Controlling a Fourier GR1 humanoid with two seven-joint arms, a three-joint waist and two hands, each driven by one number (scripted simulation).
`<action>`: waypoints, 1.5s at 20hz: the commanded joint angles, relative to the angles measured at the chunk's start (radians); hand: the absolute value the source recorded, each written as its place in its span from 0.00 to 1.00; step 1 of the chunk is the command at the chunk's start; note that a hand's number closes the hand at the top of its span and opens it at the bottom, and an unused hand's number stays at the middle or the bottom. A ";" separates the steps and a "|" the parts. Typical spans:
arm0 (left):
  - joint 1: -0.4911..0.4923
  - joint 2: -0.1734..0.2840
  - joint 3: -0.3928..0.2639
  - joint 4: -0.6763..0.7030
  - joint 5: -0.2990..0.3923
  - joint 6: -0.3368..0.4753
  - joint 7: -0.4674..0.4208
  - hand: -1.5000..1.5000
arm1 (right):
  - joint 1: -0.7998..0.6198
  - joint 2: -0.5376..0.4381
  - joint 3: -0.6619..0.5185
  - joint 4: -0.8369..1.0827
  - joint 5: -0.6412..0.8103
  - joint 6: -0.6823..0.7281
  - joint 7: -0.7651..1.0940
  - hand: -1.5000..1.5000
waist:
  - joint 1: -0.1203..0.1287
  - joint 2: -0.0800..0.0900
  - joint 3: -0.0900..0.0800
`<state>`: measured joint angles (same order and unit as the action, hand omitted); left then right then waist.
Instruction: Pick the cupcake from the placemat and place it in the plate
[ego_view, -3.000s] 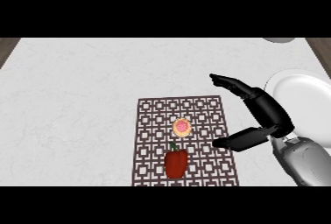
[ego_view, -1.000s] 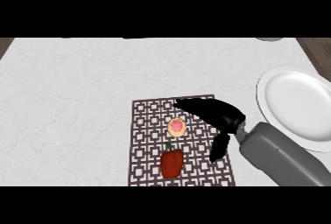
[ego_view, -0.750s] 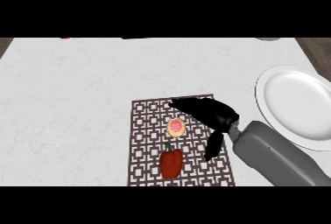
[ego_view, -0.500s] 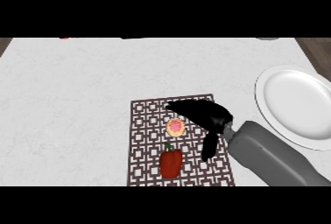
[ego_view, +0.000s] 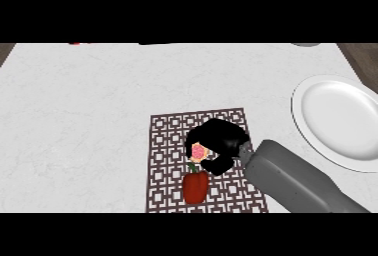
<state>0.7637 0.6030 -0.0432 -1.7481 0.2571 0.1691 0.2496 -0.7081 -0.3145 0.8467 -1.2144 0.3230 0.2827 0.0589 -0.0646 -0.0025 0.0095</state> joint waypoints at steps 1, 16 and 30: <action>-0.295 -0.082 0.006 -0.137 0.056 0.005 -0.104 0.50 | 0.017 0.030 0.023 0.018 0.005 -0.002 -0.017 1.00 | -0.042 0.004 -0.016; -0.151 -0.098 0.053 -0.152 0.045 -0.006 -0.104 0.50 | -0.069 -0.008 -0.263 0.159 0.130 -0.400 0.353 1.00 | -0.135 -0.038 -0.018; -0.122 -0.139 0.085 -0.169 0.043 -0.017 -0.127 0.50 | -0.155 -0.077 -0.414 0.181 0.361 -0.770 0.691 1.00 | -0.163 -0.041 -0.017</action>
<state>0.9150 0.5220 0.0392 -1.7738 0.2449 0.1405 0.2299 -0.8658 -0.3869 0.4731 -1.0396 0.6538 -0.4142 0.6668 -0.1922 -0.0463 0.0063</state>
